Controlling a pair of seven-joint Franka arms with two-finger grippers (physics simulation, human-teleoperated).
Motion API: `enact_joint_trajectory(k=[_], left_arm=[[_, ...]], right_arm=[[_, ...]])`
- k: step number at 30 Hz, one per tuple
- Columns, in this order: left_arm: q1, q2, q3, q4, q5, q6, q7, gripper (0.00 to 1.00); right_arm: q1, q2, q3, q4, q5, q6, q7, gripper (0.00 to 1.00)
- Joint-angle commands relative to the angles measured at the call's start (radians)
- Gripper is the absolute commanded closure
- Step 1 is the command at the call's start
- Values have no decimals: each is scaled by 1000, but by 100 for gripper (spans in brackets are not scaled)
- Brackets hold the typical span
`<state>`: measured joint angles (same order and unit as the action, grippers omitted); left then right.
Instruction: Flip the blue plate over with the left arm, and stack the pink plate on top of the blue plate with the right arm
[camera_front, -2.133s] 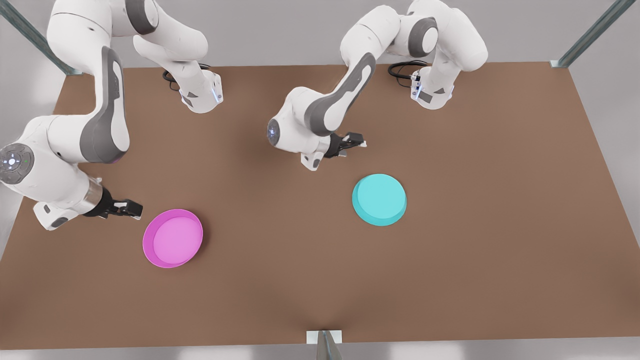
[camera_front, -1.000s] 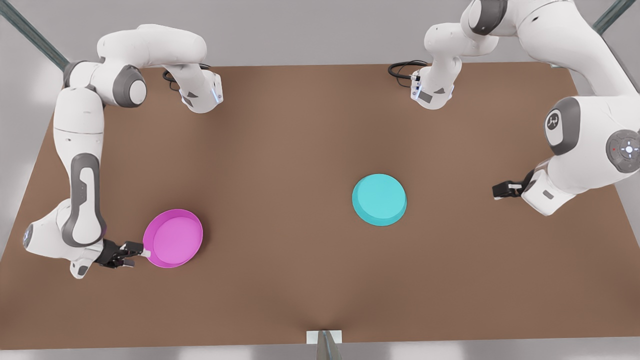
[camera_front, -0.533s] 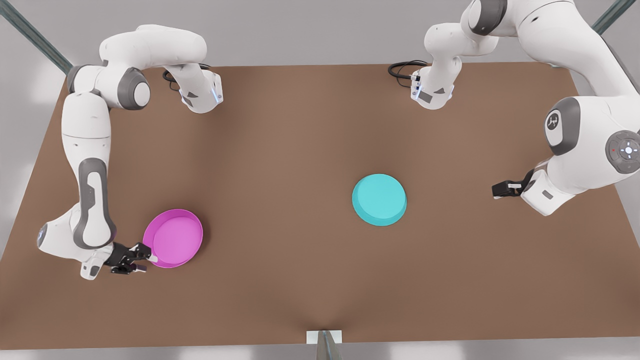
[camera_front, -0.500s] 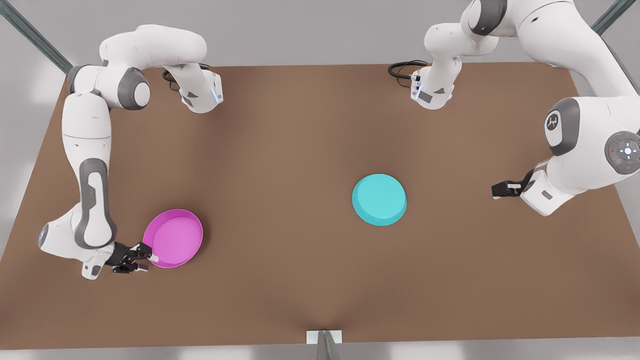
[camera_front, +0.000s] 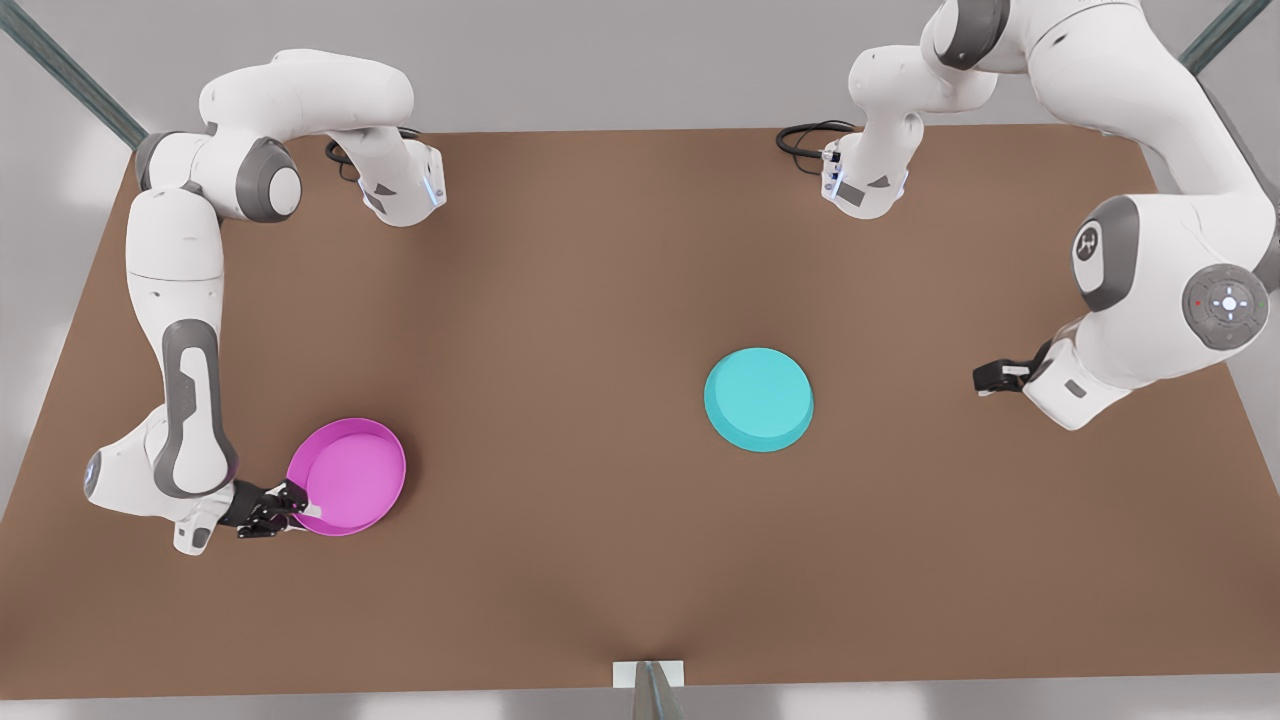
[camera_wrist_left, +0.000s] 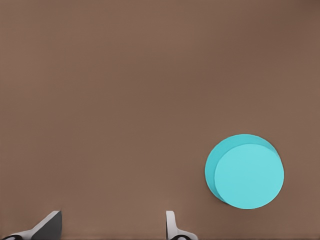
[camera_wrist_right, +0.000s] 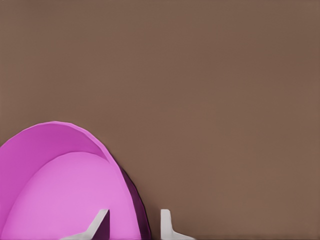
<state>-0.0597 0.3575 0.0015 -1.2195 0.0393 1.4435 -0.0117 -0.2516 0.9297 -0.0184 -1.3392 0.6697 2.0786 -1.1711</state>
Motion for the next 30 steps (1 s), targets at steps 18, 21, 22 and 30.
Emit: enact_joint_trajectory(k=[18, 21, 22, 30], left_arm=[[-8, 3, 0, -2, 8, 2, -5, 0], [-8, 3, 0, -2, 8, 0, -5, 0], [-8, 3, 0, -2, 8, 0, -5, 0], [-14, 1, 0, -2, 8, 0, -7, 0]], right_arm=[[0, 8, -2, 8, -7, 5, 5, 79], [0, 8, -2, 11, -7, 5, 8, 79], [0, 8, -2, 11, -7, 5, 8, 79], [0, 6, 0, 14, -7, -8, 10, 79]])
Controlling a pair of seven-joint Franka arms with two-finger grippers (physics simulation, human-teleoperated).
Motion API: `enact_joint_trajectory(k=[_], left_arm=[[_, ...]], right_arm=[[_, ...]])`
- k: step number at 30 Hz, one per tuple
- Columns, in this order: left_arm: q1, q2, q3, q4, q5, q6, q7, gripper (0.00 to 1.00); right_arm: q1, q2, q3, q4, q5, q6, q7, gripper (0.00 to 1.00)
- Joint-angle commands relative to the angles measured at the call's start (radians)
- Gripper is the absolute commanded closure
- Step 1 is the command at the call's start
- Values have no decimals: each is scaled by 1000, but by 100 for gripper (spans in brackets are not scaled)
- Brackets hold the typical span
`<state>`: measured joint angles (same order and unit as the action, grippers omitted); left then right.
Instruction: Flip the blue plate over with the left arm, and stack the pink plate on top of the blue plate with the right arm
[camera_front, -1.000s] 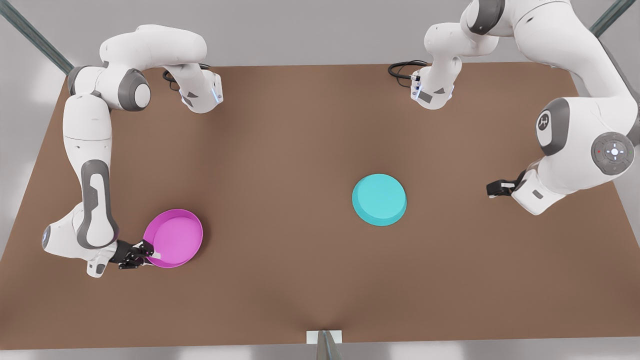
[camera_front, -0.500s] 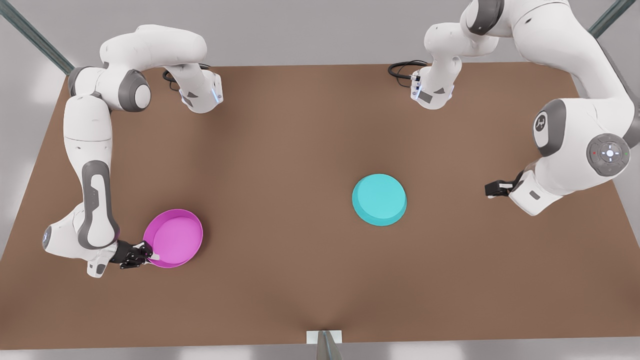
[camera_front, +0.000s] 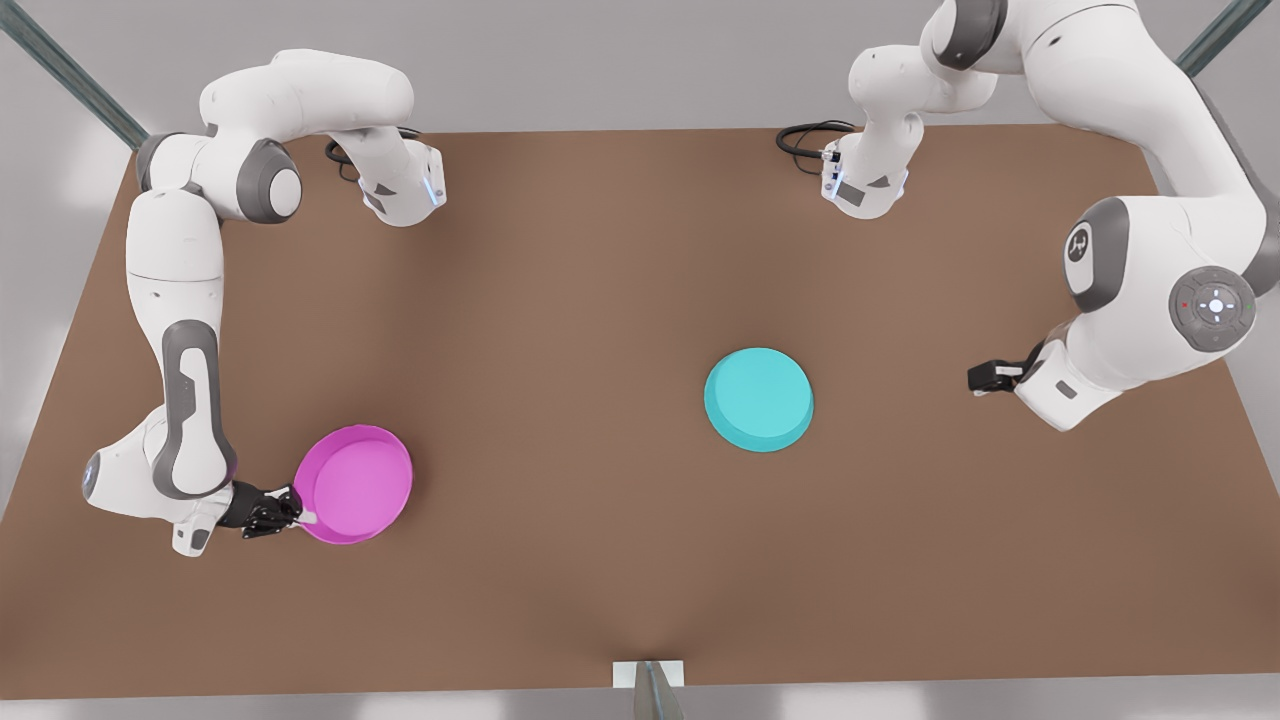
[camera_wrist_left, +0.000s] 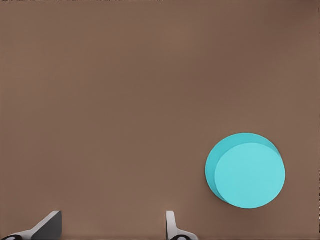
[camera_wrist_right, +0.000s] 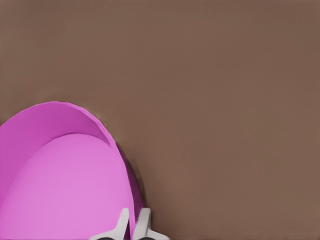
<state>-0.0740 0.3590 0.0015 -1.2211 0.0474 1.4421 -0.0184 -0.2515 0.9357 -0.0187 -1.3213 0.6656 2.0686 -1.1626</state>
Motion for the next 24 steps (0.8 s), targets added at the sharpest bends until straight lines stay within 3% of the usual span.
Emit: enact_joint_trajectory(k=[1, 15, 20, 24], left_arm=[[0, 0, 0, 0, 0, 0, 0, 0], [0, 0, 0, 0, 2, -3, 0, 0], [0, -2, 0, 0, 0, -3, 0, 0], [0, -2, 0, 0, 2, -3, 0, 0]], right_arm=[[0, 0, 0, 2, -3, 2, 1, 79], [0, -5, 9, 5, -3, -2, 27, 79], [0, -5, 9, 5, -4, -2, 26, 51], [1, -5, 9, 1, -4, -1, 26, 44]])
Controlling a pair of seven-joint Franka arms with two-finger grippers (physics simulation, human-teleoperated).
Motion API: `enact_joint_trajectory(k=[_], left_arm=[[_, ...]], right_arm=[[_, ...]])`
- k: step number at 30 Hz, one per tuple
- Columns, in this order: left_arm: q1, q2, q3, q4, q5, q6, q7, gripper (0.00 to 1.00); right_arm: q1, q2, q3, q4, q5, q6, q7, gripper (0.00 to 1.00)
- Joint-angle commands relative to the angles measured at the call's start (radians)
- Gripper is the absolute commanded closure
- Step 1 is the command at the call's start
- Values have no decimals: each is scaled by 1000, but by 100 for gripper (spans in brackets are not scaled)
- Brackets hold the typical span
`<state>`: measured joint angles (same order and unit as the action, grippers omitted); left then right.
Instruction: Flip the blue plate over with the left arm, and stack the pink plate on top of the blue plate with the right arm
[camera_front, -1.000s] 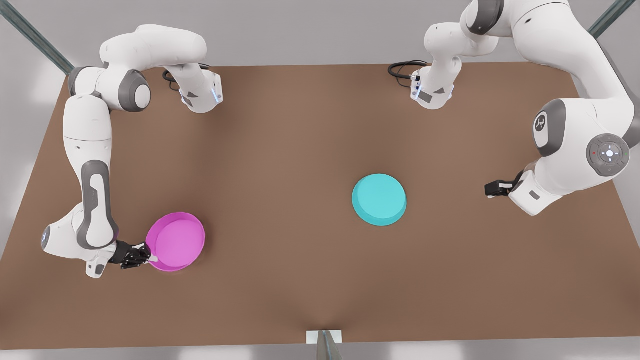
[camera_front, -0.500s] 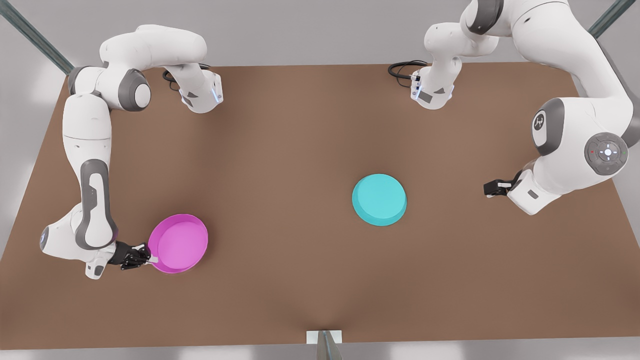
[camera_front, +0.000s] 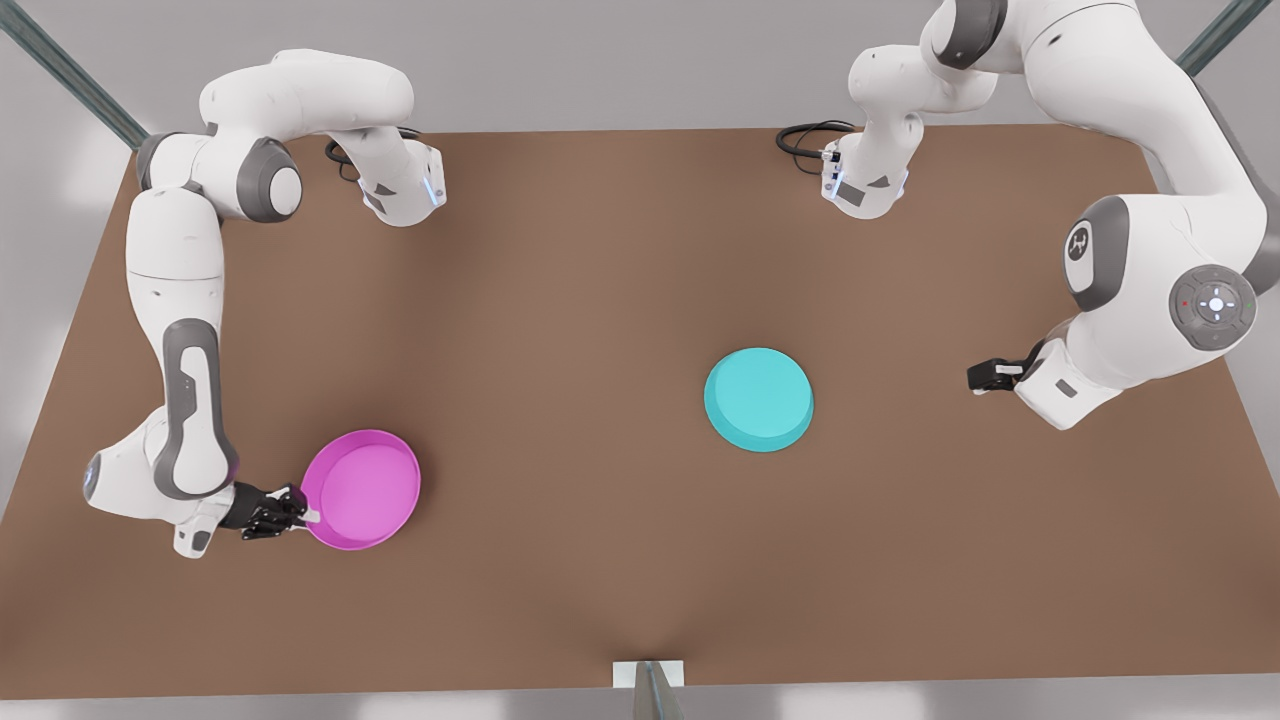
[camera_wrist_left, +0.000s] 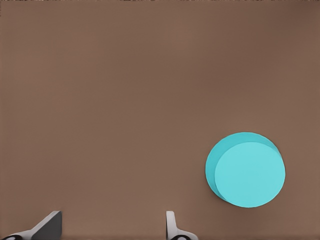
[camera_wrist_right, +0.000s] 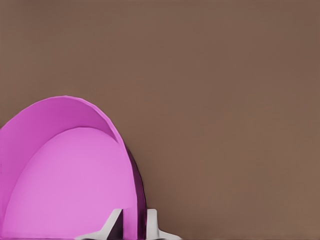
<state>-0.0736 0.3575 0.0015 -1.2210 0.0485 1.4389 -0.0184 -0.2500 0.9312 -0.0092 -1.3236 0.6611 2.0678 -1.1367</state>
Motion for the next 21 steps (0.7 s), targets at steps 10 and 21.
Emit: enact_joint_trajectory(k=[10, 21], left_arm=[[0, 0, 0, 0, 1, 0, 0, 0], [0, 1, 0, 0, 1, -11, 0, 0]], right_arm=[[0, 3, 8, -5, -5, -12, -3, 45], [0, 5, 6, -8, -6, -9, 0, 79]])
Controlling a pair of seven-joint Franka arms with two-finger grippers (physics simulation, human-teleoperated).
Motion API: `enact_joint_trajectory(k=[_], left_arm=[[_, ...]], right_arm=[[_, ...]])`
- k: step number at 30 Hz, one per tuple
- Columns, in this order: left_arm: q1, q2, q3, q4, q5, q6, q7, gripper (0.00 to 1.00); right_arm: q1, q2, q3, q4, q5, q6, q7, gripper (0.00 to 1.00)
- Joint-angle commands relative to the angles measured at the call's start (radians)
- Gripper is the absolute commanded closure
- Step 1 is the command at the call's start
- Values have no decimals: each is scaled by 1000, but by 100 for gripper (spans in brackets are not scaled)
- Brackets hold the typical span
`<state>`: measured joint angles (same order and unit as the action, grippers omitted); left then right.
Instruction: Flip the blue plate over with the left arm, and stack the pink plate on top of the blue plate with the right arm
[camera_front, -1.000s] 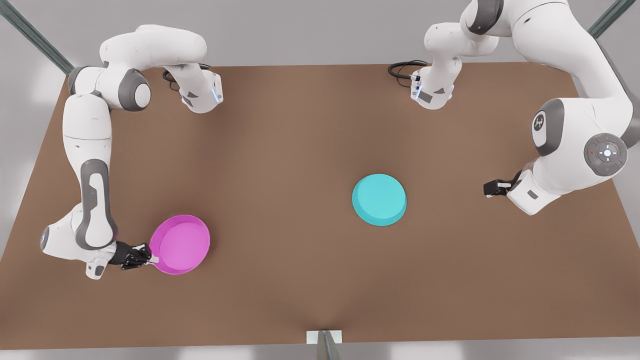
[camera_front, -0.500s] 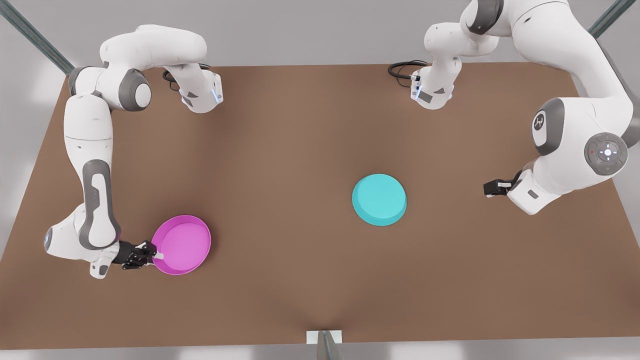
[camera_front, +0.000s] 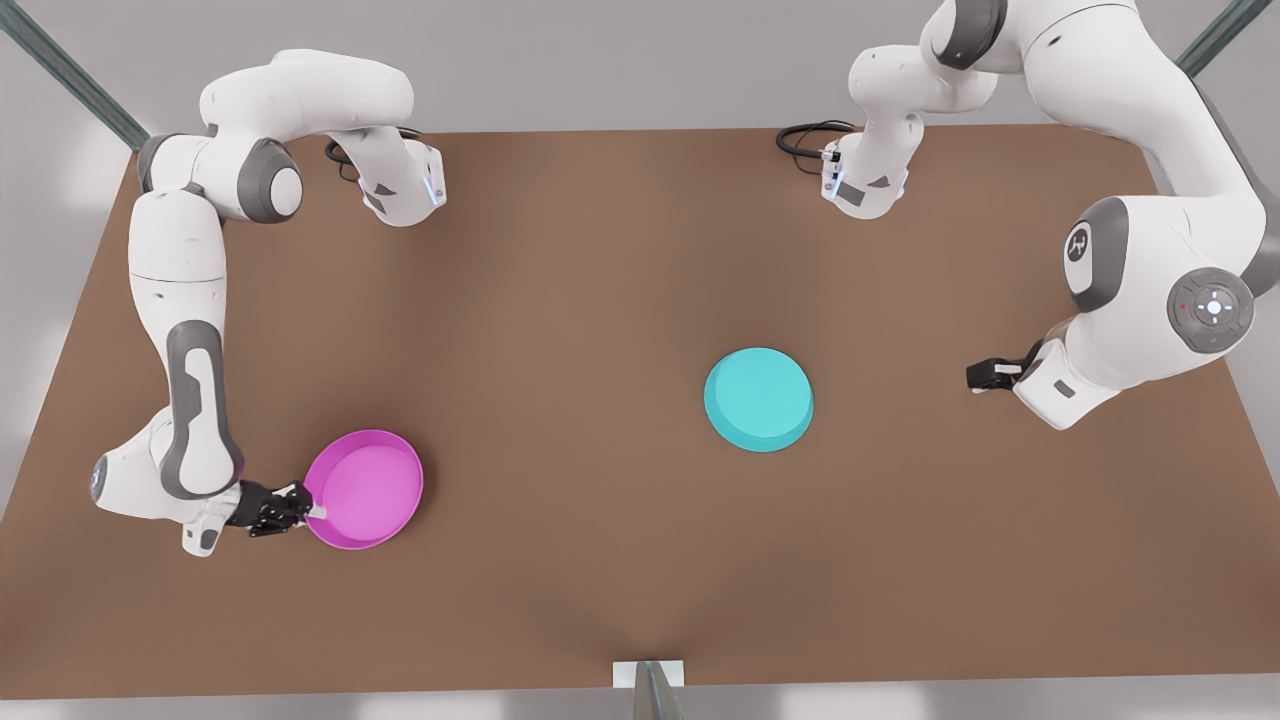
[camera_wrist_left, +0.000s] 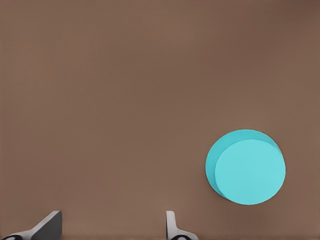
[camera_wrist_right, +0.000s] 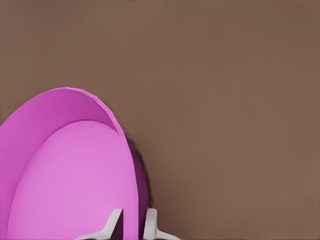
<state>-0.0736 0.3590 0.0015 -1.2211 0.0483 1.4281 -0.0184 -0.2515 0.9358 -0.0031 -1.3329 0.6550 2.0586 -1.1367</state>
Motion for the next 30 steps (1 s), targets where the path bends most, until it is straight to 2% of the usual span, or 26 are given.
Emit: enact_joint_trajectory(k=[1, 3, 6, 7, 20, 30], left_arm=[[0, 0, 0, 2, -1, 0, 0, 0], [0, 0, 0, 0, -1, 0, 0, 0], [0, 0, 0, 0, -1, 0, 0, 0], [0, 0, 0, 0, -1, 0, 0, 0], [0, -2, 0, 2, 1, 0, 0, 0], [0, 0, 0, 0, -1, 0, 0, 0]], right_arm=[[0, 0, 0, 0, 0, 0, -2, 79], [0, 1, 0, -3, 0, 0, -3, 77], [0, 1, 0, -8, 0, 2, 0, 69], [0, 1, 0, -8, 0, 0, 0, 79], [15, -23, 6, 6, 2, -60, 153, 79], [136, -69, 0, -6, 2, -75, 216, 79]])
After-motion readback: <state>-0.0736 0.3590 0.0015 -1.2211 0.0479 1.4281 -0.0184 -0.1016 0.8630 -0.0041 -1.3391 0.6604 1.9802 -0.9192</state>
